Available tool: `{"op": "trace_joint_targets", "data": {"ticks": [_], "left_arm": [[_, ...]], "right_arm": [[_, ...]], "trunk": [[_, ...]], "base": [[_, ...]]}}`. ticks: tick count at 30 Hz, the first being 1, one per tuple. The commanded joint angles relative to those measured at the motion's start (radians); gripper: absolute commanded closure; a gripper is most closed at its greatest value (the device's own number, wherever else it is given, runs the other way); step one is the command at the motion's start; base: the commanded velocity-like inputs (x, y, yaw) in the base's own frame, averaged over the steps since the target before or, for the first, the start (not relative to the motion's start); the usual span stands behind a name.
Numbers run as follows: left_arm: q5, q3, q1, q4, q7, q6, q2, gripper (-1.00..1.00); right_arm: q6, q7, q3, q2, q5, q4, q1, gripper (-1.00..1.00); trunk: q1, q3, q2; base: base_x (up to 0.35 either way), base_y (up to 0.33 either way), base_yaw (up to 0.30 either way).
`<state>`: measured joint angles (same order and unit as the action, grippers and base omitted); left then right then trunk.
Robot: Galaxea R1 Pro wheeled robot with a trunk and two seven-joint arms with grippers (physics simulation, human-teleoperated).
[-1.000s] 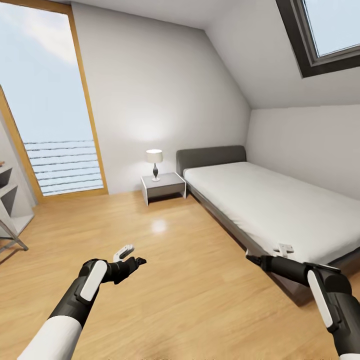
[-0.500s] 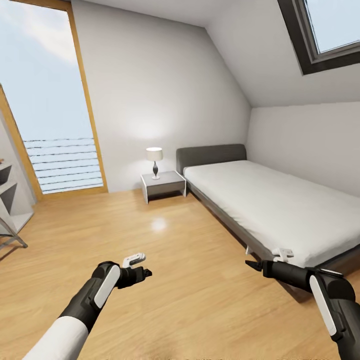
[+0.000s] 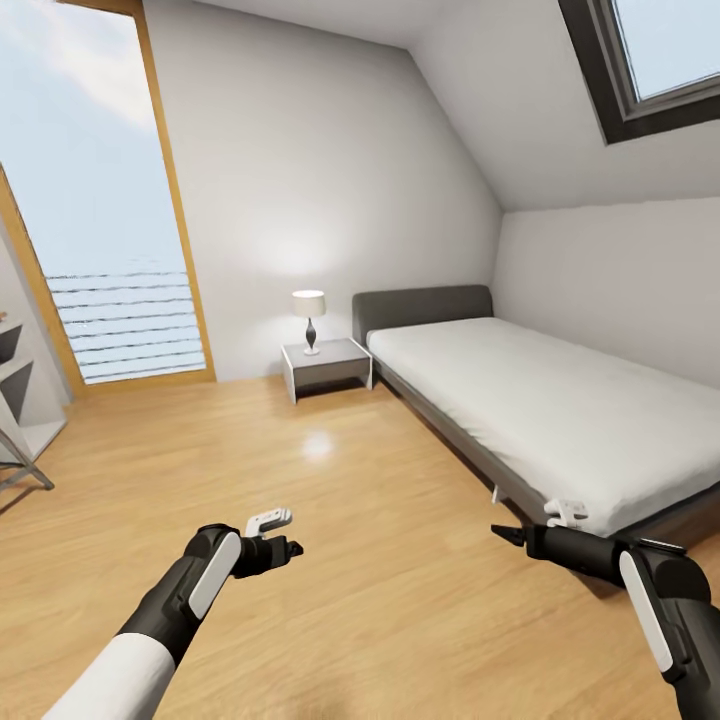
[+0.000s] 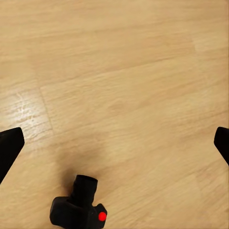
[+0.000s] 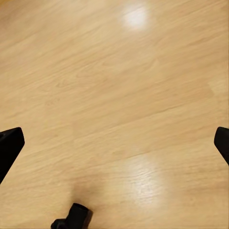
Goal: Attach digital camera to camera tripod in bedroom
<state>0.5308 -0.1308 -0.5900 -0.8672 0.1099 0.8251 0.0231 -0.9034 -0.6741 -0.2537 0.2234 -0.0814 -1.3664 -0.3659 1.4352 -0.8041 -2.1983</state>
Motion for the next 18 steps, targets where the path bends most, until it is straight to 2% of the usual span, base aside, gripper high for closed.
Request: {"op": "trace_joint_targets", "data": {"ticks": [1, 18], "left_arm": [[0.011, -0.004, -0.001, -0.001, 0.010, 0.002, 0.001, -1.00], [0.012, -0.005, -0.001, -0.001, 0.007, 0.003, 0.001, -1.00]], "right_arm": [[-0.009, 0.002, -0.001, 0.000, -0.008, 0.000, -0.001, -1.00], [-0.010, 0.002, -0.004, -0.001, -0.007, -0.002, -0.001, -1.00]], "trunk": [[0.004, -0.004, -0.008], [0.069, -0.058, -0.127]], "base": [[0.000, 0.000, 0.000], [0.000, 0.000, 0.000]]}}
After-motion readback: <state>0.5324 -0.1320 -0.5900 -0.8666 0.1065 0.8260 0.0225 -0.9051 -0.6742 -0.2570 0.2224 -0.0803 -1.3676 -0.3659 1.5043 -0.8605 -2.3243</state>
